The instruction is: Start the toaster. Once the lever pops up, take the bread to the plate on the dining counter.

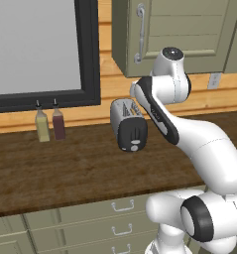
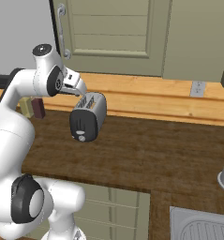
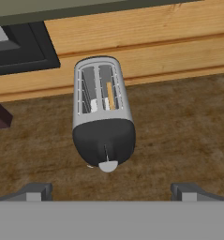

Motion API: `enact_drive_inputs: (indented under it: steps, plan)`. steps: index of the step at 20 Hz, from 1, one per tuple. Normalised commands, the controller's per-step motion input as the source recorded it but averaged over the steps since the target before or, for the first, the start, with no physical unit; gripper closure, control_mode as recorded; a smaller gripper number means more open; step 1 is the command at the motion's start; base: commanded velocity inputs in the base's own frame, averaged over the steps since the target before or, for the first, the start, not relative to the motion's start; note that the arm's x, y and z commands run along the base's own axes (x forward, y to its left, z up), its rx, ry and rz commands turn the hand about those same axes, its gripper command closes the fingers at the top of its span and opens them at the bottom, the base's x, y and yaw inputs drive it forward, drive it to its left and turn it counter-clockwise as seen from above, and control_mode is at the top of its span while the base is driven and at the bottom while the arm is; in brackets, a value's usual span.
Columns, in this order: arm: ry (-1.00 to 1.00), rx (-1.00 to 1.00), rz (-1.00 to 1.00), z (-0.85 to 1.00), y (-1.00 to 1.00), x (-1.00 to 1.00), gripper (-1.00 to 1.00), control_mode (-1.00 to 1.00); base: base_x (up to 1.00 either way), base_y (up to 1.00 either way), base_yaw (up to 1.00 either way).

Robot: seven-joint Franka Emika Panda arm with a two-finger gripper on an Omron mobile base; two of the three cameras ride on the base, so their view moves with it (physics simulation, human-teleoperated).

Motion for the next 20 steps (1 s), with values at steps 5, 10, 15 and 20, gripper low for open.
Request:
enact_drive_inputs:
  steps: [5, 10, 15, 20]
  plan:
    - [0.0, 0.0, 0.0, 0.0, 0.0, 0.0, -1.0, -1.0, 0.0, 0.0, 0.0]
    - [0.0, 0.0, 0.0, 0.0, 0.0, 0.0, -1.0, -1.0, 0.0, 0.0, 0.0]
    - [0.0, 0.0, 0.0, 0.0, 0.0, 0.0, -1.0, -1.0, 0.0, 0.0, 0.0]
    - [0.0, 0.0, 0.0, 0.0, 0.0, 0.0, -1.0, -1.0, 0.0, 0.0, 0.0]
